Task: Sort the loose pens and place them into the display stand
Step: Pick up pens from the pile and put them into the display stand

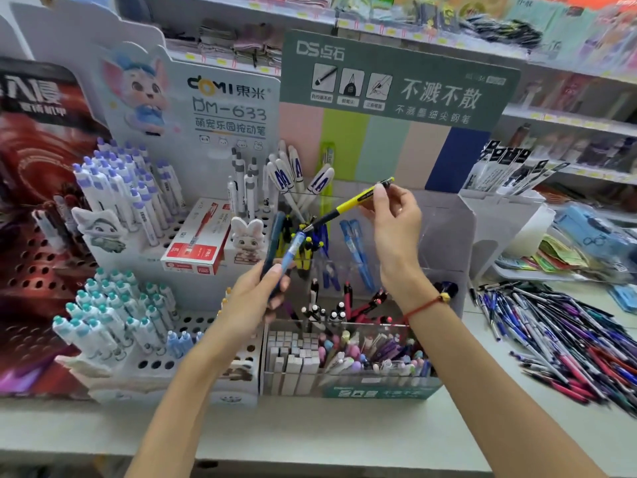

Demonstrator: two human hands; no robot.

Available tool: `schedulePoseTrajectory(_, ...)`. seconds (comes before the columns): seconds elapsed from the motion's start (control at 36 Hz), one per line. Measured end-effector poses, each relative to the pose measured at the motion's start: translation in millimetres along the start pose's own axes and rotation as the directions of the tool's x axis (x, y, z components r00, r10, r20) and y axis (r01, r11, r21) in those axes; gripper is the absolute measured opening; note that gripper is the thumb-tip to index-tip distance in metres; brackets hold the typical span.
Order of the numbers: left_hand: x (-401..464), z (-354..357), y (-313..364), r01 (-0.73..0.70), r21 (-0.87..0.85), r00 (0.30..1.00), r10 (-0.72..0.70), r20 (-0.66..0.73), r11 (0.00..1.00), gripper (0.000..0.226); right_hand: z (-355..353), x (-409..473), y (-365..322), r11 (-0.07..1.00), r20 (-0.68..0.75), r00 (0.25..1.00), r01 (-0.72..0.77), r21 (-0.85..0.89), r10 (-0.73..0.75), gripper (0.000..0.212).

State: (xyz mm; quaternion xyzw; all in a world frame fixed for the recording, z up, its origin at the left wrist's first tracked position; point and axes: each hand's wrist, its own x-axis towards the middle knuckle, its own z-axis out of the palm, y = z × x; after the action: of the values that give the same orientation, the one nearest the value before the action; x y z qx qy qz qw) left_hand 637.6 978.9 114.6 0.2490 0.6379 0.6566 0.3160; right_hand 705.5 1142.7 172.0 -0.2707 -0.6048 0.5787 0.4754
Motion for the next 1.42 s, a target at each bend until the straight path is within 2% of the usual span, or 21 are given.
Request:
schedulePoseTrajectory(0.03, -0.4, -2.4, -3.0, -0.003, 0.010, 0.998, 0.004, -0.070, 1.000, 0.022, -0.3, 2.5, 4.1, 0.996, -0.016, 0.998, 0.060, -0.070, -0.061, 0.008)
schedulePoseTrajectory(0.08, -1.2, -5.0, -7.8, -0.017, 0.015, 0.984, 0.020, -0.176, 1.000, 0.025, 0.9, 1.4, 14.8, 0.960, 0.040, 0.988, 0.156, -0.231, -0.150, 0.009)
schedulePoseTrajectory(0.14, -3.2, -4.2, -10.4, -0.049, 0.014, 0.975, 0.050, -0.216, 0.999, 0.024, 1.8, -3.0, 26.9, 0.921, 0.122, 0.979, 0.195, -0.338, -0.162, 0.013)
schedulePoseTrajectory(0.22, -6.1, 0.6, -13.3, -0.088, 0.076, 0.974, 0.102, -0.201, 0.993, 0.021, 5.2, -5.4, 38.2, 0.905, 0.172, 0.974, 0.200, -0.376, -0.144, 0.011)
schedulePoseTrajectory(0.28, -6.4, 3.6, -15.7, -0.088, 0.059, 0.980, 0.097, -0.172, 0.994, 0.020, 8.5, -5.3, 41.0, 0.870, 0.224, 0.958, 0.260, -0.419, -0.179, 0.016)
schedulePoseTrajectory(0.33, -5.8, 5.5, -17.2, -0.082, 0.008, 0.986, 0.082, -0.144, 0.997, 0.020, 13.4, -6.8, 44.4, 0.793, 0.327, 0.911, 0.387, -0.471, -0.251, 0.026)
schedulePoseTrajectory(0.39, -5.7, 7.7, -17.1, -0.073, -0.037, 0.988, 0.067, -0.137, 0.997, 0.020, 18.7, -8.4, 48.7, 0.670, 0.412, 0.851, 0.514, -0.535, -0.325, 0.025)
schedulePoseTrajectory(0.47, -6.3, 9.9, -15.6, -0.059, -0.106, 0.987, 0.042, -0.155, 0.993, 0.021, 23.7, -6.7, 51.8, 0.558, 0.424, 0.821, 0.571, -0.603, -0.382, 0.024)
schedulePoseTrajectory(0.56, -4.6, 8.4, -15.4, -0.045, -0.146, 0.987, 0.021, -0.162, 0.988, 0.022, 23.2, -11.8, 55.3, 0.574, 0.456, 0.811, 0.583, -0.575, -0.366, 0.023)
schedulePoseTrajectory(0.64, -1.6, 7.3, -15.5, -0.042, -0.171, 0.986, 0.013, -0.165, 0.984, 0.023, 26.8, -24.6, 60.0, 0.635, 0.544, 0.798, 0.564, -0.527, -0.258, 0.025)
schedulePoseTrajectory(0.69, -0.3, 7.6, -16.2, -0.041, -0.192, 0.985, 0.007, -0.173, 0.981, 0.022, 29.1, -28.4, 60.2, 0.627, 0.571, 0.795, 0.555, -0.547, -0.206, 0.026)
schedulePoseTrajectory(0.75, 0.4, 8.1, -17.6, -0.035, -0.205, 0.984, -0.001, -0.175, 0.978, 0.022, 27.0, -29.7, 56.8, 0.604, 0.574, 0.790, 0.570, -0.558, -0.215, 0.026)
schedulePoseTrajectory(0.81, 0.2, 9.4, -18.0, -0.035, -0.207, 0.986, 0.000, -0.169, 0.978, 0.021, 21.3, -32.3, 52.6, 0.635, 0.531, 0.806, 0.558, -0.535, -0.261, 0.027)
schedulePoseTrajectory(0.86, 0.6, 12.6, -18.5, -0.042, -0.210, 0.987, 0.008, -0.158, 0.977, 0.020, 12.4, -40.4, 46.4, 0.715, 0.471, 0.844, 0.494, -0.495, -0.257, 0.026)
schedulePoseTrajectory(1.0, 4.9, 31.5, -19.6, -0.048, -0.163, 0.997, 0.036, -0.075, 0.986, 0.020, -10.0, -53.4, 36.5, 0.871, 0.430, 0.902, 0.250, -0.423, -0.050, 0.023)
schedulePoseTrajectory(1.11, 7.1, 47.8, -17.1, -0.065, -0.156, 0.998, 0.065, -0.006, 0.986, 0.021, -27.8, -48.1, 23.3, 0.973, 0.386, 0.922, 0.046, -0.225, 0.046, 0.010)
schedulePoseTrajectory(1.17, 8.6, 51.7, -16.1, -0.072, -0.115, 0.997, 0.073, 0.005, 0.991, 0.022, -36.5, -42.6, 16.7, 0.992, 0.313, 0.949, -0.001, -0.125, 0.040, 0.011)
schedulePoseTrajectory(1.22, 9.7, 51.0, -14.3, -0.064, -0.089, 0.998, 0.063, -0.017, 0.994, 0.023, -46.5, -30.9, 11.6, 0.999, 0.167, 0.986, 0.014, -0.050, -0.006, 0.014)
schedulePoseTrajectory(1.28, 8.6, 46.4, -12.5, -0.051, -0.124, 0.998, 0.047, -0.034, 0.991, 0.023, -58.1, -15.2, 7.1, 0.994, -0.002, 0.995, 0.096, -0.048, -0.096, 0.016)
schedulePoseTrajectory(1.36, 7.5, 36.3, -15.2, -0.015, -0.150, 0.999, 0.008, -0.048, 0.989, 0.022, -75.4, 8.2, 4.4, 0.975, -0.200, 0.957, 0.186, -0.126, -0.208, 0.015)
schedulePoseTrajectory(1.42, 6.4, 29.8, -18.5, 0.012, -0.151, 0.999, -0.020, -0.049, 0.988, 0.022, -83.0, 18.3, 8.3, 0.968, -0.261, 0.936, 0.200, -0.153, -0.235, 0.014)
